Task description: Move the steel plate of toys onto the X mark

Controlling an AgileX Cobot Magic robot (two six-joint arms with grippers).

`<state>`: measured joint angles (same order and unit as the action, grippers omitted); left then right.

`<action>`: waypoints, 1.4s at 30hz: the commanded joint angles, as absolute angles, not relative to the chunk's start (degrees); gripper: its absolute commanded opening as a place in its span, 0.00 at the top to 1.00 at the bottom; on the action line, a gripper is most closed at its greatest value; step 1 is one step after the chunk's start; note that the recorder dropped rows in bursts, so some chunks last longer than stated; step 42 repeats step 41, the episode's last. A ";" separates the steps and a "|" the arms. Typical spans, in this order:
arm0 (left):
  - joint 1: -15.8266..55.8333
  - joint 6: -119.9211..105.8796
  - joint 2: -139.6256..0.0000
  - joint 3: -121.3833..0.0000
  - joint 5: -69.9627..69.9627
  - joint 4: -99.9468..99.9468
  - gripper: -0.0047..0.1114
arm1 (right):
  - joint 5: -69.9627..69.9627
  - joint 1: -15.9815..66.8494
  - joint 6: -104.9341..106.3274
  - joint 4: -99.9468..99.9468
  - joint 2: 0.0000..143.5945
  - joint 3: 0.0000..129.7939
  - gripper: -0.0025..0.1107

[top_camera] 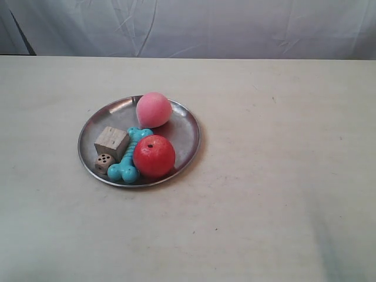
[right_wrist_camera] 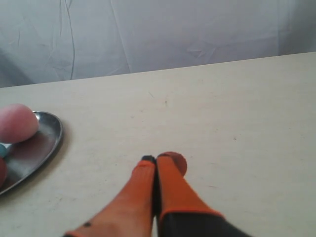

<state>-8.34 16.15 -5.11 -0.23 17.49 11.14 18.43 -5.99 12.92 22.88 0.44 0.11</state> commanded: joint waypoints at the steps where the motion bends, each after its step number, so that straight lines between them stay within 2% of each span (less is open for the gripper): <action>1: -7.79 16.29 -4.80 -0.02 16.86 11.37 0.96 | 18.21 -6.29 13.17 22.46 0.00 0.00 0.98; 42: -7.79 16.29 -4.80 0.00 14.10 11.48 0.96 | 18.37 -6.29 13.08 22.74 0.00 0.00 0.98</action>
